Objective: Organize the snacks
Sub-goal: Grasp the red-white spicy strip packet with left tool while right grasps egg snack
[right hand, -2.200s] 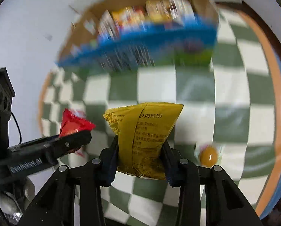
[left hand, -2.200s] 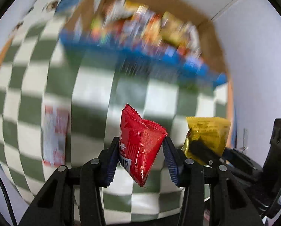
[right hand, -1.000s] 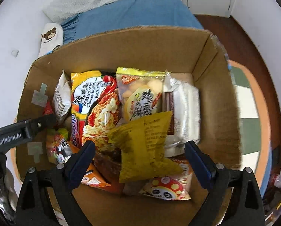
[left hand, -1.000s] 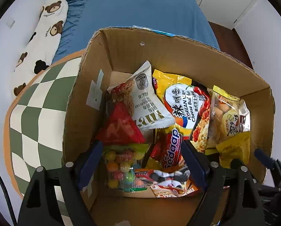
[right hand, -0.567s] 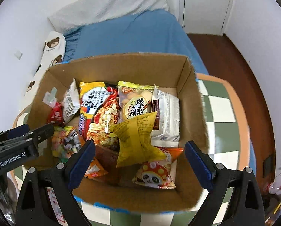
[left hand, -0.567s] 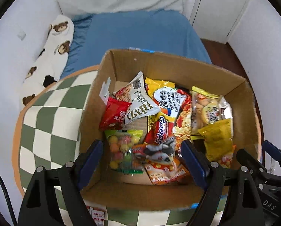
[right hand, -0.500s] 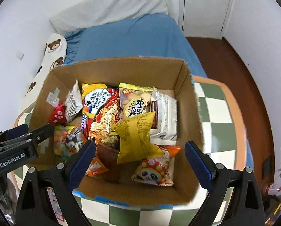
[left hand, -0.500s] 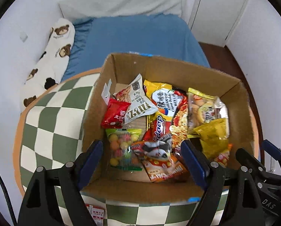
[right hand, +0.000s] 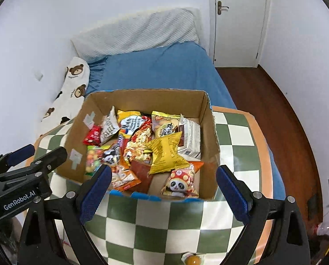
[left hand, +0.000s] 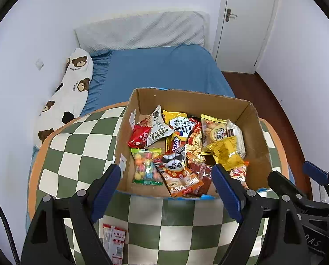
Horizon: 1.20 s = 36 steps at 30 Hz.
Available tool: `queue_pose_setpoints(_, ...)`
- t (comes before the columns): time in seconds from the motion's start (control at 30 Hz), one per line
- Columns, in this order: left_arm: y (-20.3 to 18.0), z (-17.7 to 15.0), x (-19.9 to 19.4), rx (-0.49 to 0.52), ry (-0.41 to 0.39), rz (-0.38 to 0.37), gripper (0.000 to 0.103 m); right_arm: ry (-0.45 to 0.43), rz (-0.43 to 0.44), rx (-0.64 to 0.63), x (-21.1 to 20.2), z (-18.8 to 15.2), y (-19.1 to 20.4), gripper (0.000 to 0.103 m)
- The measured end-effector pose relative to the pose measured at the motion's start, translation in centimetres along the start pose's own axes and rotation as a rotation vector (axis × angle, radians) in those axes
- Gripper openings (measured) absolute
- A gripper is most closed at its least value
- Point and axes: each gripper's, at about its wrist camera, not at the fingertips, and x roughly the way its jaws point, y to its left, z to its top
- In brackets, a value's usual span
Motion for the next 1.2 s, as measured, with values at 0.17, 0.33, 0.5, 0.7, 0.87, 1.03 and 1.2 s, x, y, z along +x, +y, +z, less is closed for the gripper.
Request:
queue_pose_setpoints(0.17, 0.0, -1.1, -2.2, -0.013, -0.026, -0.003, 0.084, -0.021, 0.025, 0.023, -2.0, -1.2, 0.1, 0.097)
queue_pose_setpoints(0.33, 0.9, -3.8, -2.6, -0.039, -0.001, 0.019, 0.084, 0.024, 0.05, 0.067, -2.1, -4.0, -1.0, 0.097)
queue_pose_setpoints(0.5, 2.1, -9.3, 0.9, -0.056, 0.134, 0.049, 0.084, 0.179, 0.042, 0.164, 1.6, -9.7, -4.8, 0.097)
queue_pose_setpoints(0.7, 3.1, -16.8, 6.3, -0.049, 0.317, 0.112, 0.084, 0.404, -0.025, 0.106, 8.4, -17.3, -7.5, 0.097)
queue_pose_setpoints(0.87, 3.9, -20.7, 9.3, -0.045, 0.422, 0.15, 0.084, 0.55, -0.015, 0.127, 13.6, -22.7, -8.9, 0.088)
queue_pose_setpoints(1.03, 5.9, -22.4, 9.6, -0.063, 0.441, 0.198, 0.084, 0.556, -0.013, 0.179, 14.8, -24.9, -8.9, 0.06)
queue_pose_setpoints(1.2, 9.1, -23.1, 11.1, -0.095, 0.528, 0.222, 0.084, 0.535, 0.02, 0.143, 14.2, -25.1, -6.8, 0.058)
